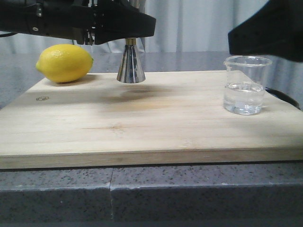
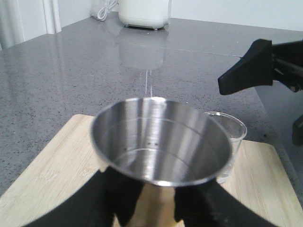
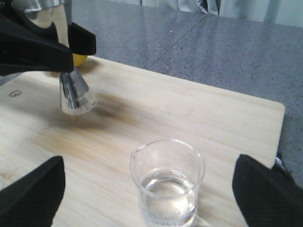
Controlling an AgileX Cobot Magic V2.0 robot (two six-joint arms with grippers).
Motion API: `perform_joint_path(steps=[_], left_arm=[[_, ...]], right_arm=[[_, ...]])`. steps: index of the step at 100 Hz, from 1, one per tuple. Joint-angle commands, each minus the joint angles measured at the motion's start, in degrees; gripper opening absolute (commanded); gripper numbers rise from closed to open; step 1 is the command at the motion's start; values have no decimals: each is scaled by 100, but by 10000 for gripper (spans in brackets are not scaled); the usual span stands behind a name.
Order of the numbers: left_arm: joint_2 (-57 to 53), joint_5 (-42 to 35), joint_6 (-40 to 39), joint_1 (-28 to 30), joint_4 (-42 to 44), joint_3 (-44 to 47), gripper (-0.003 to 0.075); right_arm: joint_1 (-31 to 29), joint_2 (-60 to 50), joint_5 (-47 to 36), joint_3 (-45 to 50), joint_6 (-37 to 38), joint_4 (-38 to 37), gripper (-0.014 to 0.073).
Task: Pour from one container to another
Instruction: 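Reach the right gripper to the clear glass beaker and grasp it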
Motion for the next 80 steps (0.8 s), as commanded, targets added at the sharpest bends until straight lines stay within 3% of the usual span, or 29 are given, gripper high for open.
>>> perform_joint_path(steps=[1, 22, 65, 80], left_arm=[[-239, 576, -36, -47, -481, -170, 250], [-239, 576, -36, -47, -481, -170, 250], [-239, 576, -36, -47, -481, -170, 250], [-239, 576, -36, -47, -481, -170, 250]], right_arm=[[3, -23, -1147, 253, -56, -71, 626], [3, 324, -2160, 756, -56, -71, 626], [3, 2142, -4306, 755, -56, -71, 626], [3, 2562, -4648, 731, -56, -16, 626]])
